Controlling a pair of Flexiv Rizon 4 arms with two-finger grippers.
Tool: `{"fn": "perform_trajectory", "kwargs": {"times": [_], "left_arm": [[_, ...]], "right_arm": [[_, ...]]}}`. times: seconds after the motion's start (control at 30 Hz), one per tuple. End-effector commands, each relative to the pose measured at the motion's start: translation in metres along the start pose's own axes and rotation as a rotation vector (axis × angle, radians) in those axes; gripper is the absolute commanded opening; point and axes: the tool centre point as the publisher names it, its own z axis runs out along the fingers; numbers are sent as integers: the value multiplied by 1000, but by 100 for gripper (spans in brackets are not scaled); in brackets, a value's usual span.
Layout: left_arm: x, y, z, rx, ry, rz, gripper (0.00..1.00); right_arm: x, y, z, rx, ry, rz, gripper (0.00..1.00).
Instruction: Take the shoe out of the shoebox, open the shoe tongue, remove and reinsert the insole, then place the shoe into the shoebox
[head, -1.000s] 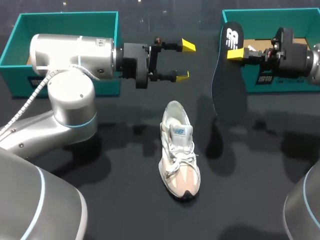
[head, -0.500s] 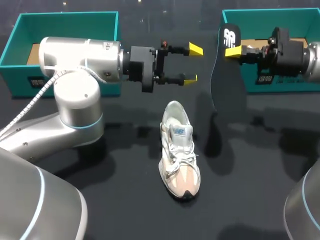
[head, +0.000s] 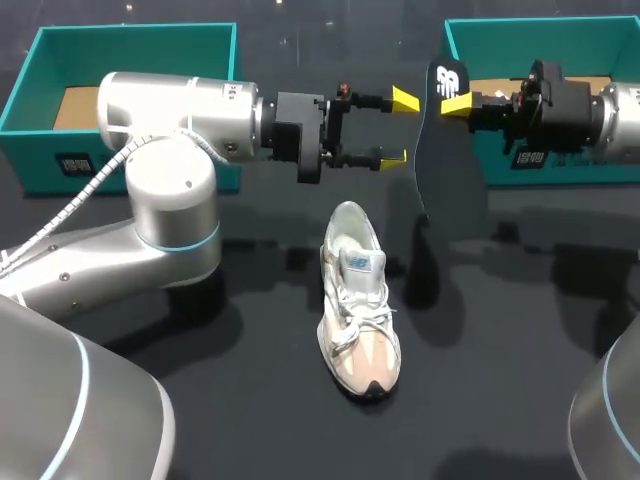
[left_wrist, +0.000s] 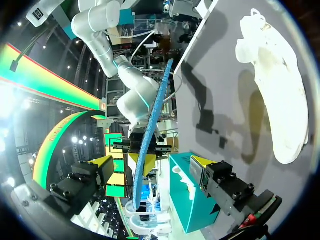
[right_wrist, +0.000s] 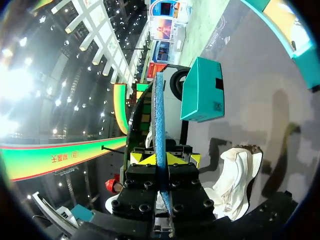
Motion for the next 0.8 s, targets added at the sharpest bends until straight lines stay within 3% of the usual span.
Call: {"fn": "perform_trajectory", "kwargs": {"times": [0.03, 0.23, 0.3, 0.33, 0.37, 0.43, 0.8], "left_arm": [[5, 0, 10, -26, -8, -5, 100], [7, 4, 12, -36, -13, -11, 100], [7, 5, 12, -37, -14, -13, 91], [8, 5, 12, -37, -15, -15, 75], [8, 5, 12, -37, -15, -16, 69], [9, 5, 12, -37, -16, -18, 48], [12, 8, 12, -39, -14, -21, 41]], "right_arm": [[-9, 12, 18, 23, -14, 73, 0], [-13, 14, 25, 17, -31, 135, 0], [-14, 14, 26, 9, -44, 144, 0], [-15, 14, 26, 8, -47, 145, 0], [-15, 15, 26, 6, -49, 145, 0], [-16, 16, 27, 1, -50, 147, 0], [-21, 20, 33, 5, -64, 185, 0]]}}
